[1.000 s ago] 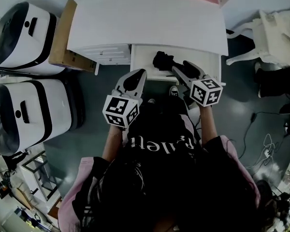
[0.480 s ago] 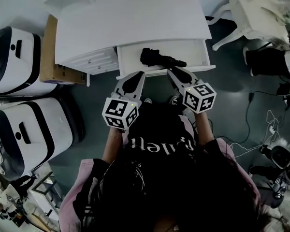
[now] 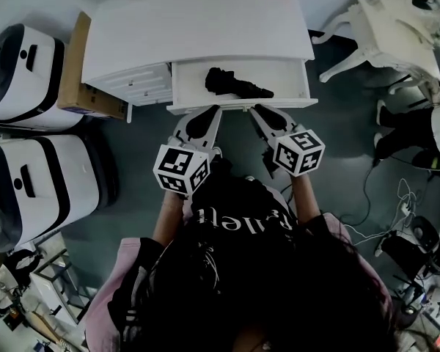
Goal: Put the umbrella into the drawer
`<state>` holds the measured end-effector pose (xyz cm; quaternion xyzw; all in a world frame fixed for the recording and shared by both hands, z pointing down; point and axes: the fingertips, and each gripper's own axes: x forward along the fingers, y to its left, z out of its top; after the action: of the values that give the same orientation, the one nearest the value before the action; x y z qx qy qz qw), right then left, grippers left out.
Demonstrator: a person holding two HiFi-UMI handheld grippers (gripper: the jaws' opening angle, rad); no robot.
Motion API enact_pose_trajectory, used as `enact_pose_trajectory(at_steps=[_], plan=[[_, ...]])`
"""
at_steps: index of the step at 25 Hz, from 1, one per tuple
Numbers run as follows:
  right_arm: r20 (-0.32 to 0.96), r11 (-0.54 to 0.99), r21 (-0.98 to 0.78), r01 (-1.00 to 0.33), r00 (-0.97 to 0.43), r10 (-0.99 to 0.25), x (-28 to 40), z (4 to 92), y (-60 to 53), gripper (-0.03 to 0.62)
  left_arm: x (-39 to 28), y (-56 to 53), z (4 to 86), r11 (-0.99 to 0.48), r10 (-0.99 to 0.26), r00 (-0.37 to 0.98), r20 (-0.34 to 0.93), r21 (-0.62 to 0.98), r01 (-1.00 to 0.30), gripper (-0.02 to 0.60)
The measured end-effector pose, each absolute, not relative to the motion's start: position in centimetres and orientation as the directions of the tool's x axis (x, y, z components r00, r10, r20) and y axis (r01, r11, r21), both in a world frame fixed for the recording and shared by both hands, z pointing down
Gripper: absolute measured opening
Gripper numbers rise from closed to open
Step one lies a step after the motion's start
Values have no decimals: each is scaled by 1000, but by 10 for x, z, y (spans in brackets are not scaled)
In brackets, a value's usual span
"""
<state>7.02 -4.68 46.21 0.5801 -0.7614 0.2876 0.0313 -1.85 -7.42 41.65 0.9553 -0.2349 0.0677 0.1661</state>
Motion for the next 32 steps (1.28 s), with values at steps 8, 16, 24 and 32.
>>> enact_pose_trajectory(at_steps=[8, 16, 24, 32], plan=[[357, 236, -416, -878, -396, -846, 82, 453, 21, 81, -2, -4, 415, -798, -486, 845, 223, 282, -533, 21], [337, 288, -423, -859, -444, -830, 88, 451, 94, 80, 14, 80, 418, -783, -510, 829, 231, 274, -558, 21], [301, 341, -355, -870, -452, -840, 89, 447, 143, 66, 17, 136, 419, -770, -540, 809, 232, 253, -586, 21], [287, 361, -330, -872, -457, -842, 82, 442, 170, 60, 9, 167, 421, -761, -553, 800, 234, 249, -599, 21]])
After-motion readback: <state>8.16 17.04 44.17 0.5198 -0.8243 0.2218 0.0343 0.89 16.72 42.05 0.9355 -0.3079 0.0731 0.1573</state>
